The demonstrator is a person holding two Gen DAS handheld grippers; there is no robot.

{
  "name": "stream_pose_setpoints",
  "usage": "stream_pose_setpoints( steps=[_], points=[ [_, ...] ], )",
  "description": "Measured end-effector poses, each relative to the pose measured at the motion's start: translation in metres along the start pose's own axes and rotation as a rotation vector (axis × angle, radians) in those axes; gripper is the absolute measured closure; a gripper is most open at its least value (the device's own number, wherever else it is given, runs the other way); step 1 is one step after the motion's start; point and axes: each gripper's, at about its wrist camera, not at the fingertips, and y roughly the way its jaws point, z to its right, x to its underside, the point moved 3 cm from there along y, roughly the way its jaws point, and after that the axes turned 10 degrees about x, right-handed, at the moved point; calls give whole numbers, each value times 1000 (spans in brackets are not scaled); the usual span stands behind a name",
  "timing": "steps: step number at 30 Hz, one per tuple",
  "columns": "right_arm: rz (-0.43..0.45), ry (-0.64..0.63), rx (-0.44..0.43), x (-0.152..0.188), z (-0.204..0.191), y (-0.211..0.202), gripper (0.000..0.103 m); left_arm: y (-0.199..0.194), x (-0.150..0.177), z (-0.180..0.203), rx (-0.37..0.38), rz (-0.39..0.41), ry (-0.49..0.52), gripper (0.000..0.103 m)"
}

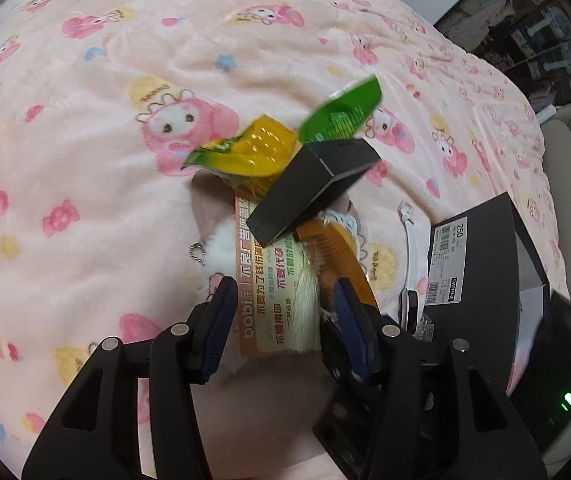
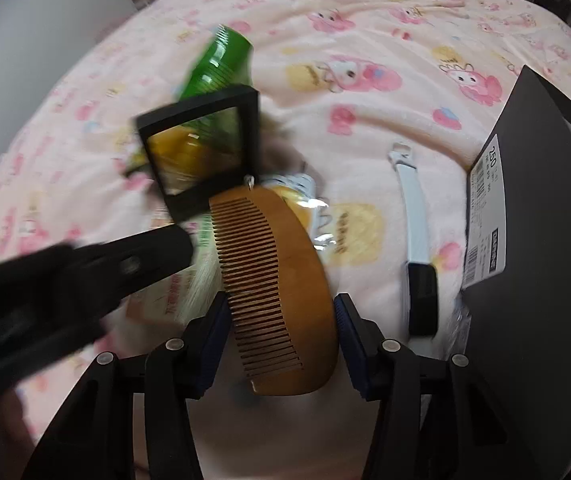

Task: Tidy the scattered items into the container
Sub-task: 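Close the left gripper on the wooden comb with the white tassel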

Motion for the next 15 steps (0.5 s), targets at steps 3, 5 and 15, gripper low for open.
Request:
stream_pose_setpoints(
  steps=[3,5,15],
  points=[
    [37,7,-54,-1,-2,-22,55,-9,5,0,54,16,-17,52],
    [77,6,-64,5,-5,-40,68,-19,9,2,89,38,-8,52],
    [126,30,-83,75,17,-80,95,-16,35,33,132,-64,29,48]
  ],
)
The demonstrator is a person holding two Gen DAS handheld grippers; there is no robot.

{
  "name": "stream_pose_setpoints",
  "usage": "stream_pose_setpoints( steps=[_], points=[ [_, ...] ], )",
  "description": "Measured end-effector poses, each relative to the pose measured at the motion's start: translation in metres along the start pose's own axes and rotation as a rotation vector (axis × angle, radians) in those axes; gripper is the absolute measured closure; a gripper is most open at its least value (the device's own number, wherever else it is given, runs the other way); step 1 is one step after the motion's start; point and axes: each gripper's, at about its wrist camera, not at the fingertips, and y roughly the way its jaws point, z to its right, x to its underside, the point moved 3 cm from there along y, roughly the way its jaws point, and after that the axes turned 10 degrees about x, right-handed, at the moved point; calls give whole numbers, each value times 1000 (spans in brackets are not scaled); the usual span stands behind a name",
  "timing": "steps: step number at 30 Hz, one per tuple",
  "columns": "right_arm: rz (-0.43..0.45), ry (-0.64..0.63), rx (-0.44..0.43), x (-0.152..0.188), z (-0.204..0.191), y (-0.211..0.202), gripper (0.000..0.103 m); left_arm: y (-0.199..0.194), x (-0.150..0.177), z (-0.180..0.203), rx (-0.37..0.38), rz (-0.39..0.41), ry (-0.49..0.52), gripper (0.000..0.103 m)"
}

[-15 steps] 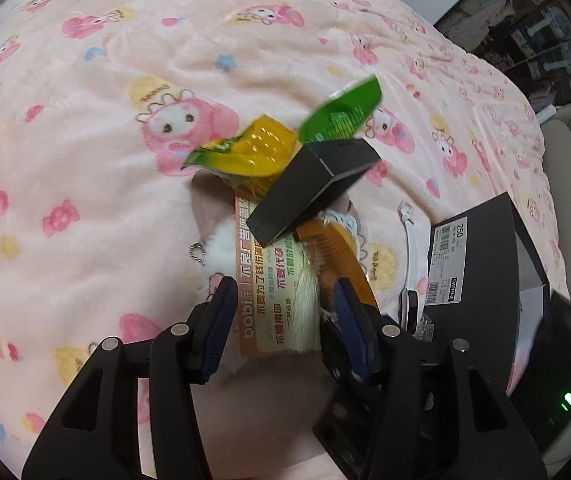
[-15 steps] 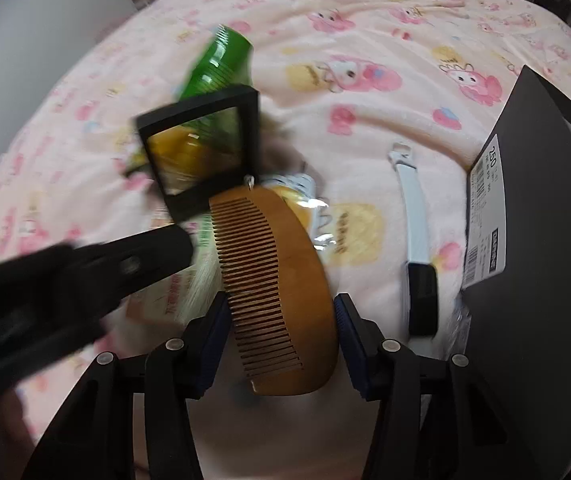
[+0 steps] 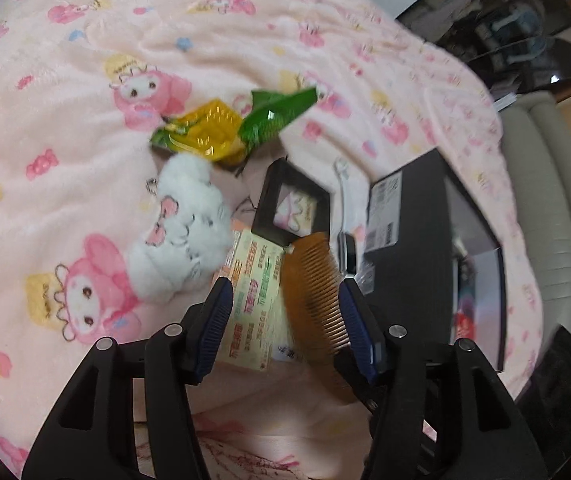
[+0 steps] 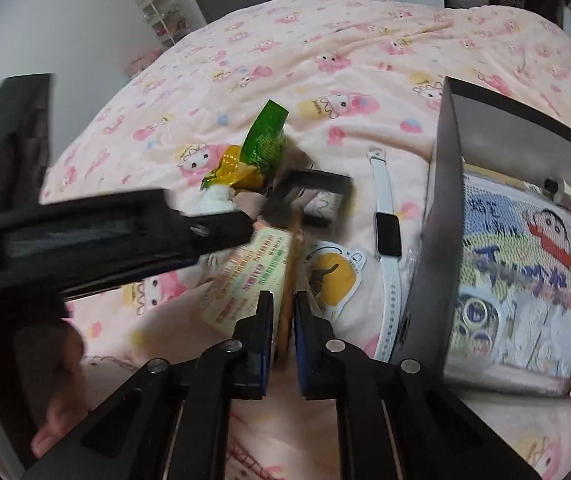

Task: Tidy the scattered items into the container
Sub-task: 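Close the left gripper on the wooden comb with the white tassel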

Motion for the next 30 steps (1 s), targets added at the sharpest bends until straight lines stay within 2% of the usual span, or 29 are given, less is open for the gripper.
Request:
stream_pose_setpoints(
  steps=[3,6,10,11,12,13,15,17,20,25,26,29,30],
  points=[
    [10,-3,-12,5,0,-4,95,16,1,-2,-36,-46,-24,47],
    [2,4,-10,8,2,-1,95,29,7,-2,-15,-79,-38,38],
    [-28,34,-16,11,8,8,94,40,12,-5,-31,-104,-37,37],
    [-36,36,-14,11,8,11,94,40,11,-6,-24,-103,-41,39],
    [-43,35,-14,14,9,13,94,40,10,-7,-24,-91,-45,44],
    [-45,39,-16,15,10,15,94,37,9,-8,-48,-66,-46,55],
    [-42,57,-17,17,13,15,94,31,8,-12,-99,-13,-48,63],
    [-37,111,-6,19,18,16,94,24,8,-15,-97,16,-64,63],
    [-61,129,-5,22,23,25,94,28,11,-19,-64,-22,-98,59],
    [-115,178,-16,27,29,46,81,30,9,-24,-77,-56,-104,38],
    [-121,189,-31,28,30,48,79,33,10,-23,-74,-68,-100,37],
    [-136,186,-43,31,28,53,64,41,12,-15,-44,-105,-53,42],
    [-138,188,-43,33,28,53,60,43,15,-12,-45,-117,-28,50]
  ],
)
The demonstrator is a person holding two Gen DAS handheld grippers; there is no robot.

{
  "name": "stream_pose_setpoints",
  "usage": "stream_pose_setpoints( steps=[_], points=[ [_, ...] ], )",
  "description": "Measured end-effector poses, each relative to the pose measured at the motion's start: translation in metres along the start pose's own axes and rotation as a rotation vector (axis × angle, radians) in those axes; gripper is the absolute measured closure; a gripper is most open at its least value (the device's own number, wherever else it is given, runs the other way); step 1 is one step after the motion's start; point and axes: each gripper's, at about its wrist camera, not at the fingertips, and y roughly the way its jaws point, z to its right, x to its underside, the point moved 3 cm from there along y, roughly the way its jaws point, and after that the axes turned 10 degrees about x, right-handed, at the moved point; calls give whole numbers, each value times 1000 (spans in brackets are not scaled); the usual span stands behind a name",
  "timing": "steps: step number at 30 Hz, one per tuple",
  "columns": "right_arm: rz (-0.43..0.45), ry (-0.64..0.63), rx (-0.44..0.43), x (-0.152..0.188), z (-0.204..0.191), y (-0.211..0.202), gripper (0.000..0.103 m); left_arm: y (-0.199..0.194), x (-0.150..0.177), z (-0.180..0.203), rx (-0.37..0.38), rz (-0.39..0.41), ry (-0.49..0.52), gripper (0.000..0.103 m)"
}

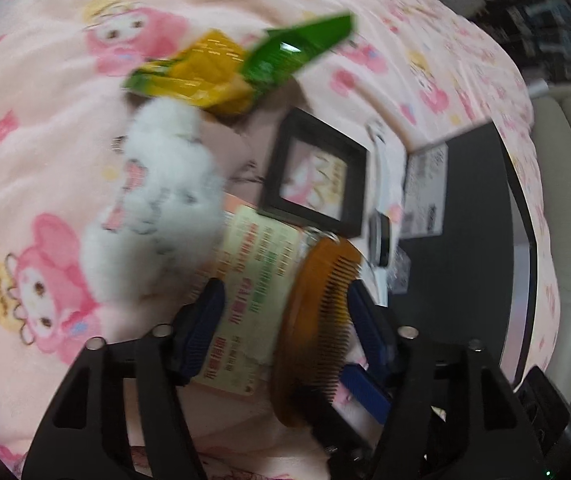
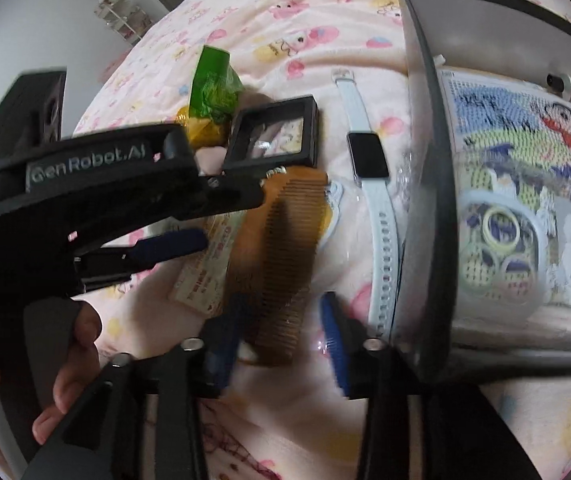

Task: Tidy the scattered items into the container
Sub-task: 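Close the left gripper on the wooden comb with the white tassel, then lift the wooden comb with the left gripper off the bedspread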

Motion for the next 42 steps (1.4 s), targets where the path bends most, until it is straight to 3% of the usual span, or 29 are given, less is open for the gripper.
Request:
stream_pose_setpoints(
  steps=[1,4,8,11,13,15,18,20,23,25,27,29,30,31,36,42],
  points=[
    [2,7,-8,2,1,0,59,3,2,3,-7,-10,19,54],
    [-4,5,-35,5,2,7,58,15,11,13,17,-84,56,83],
    [6,-10,-87,7,-1,-1,62,5,26,21,1,-84,78,85],
    [16,-22,-143,15,3,-18,62,-9,43,21,29,-85,39,88],
    [20,-35,-148,22,6,-30,64,-17,59,23,59,-91,19,101],
    [21,-41,-160,30,13,-42,64,-19,76,30,89,-110,14,101],
    [21,-36,-163,41,27,-58,64,-17,100,46,69,-129,72,100],
    [34,-34,-140,47,36,-63,64,-17,104,46,54,-110,53,99],
    [2,2,-142,57,50,-55,64,-22,100,39,12,-48,31,81],
    [-18,16,-153,61,54,-50,64,-23,98,35,19,-43,3,60],
    [-29,31,-186,60,51,-42,64,-21,96,29,0,-39,-11,56],
    [-56,54,-215,57,46,-29,64,-11,90,16,-4,-89,-31,58],
    [-63,65,-222,56,45,-23,64,-6,92,13,10,-117,-49,63],
    [-72,77,-216,56,44,-18,64,-6,95,14,37,-132,-44,75],
    [-41,61,-217,59,41,-26,64,-25,117,25,99,-137,-20,93],
    [20,76,-184,75,59,-58,64,-39,161,27,222,-112,-97,94]
  ],
)
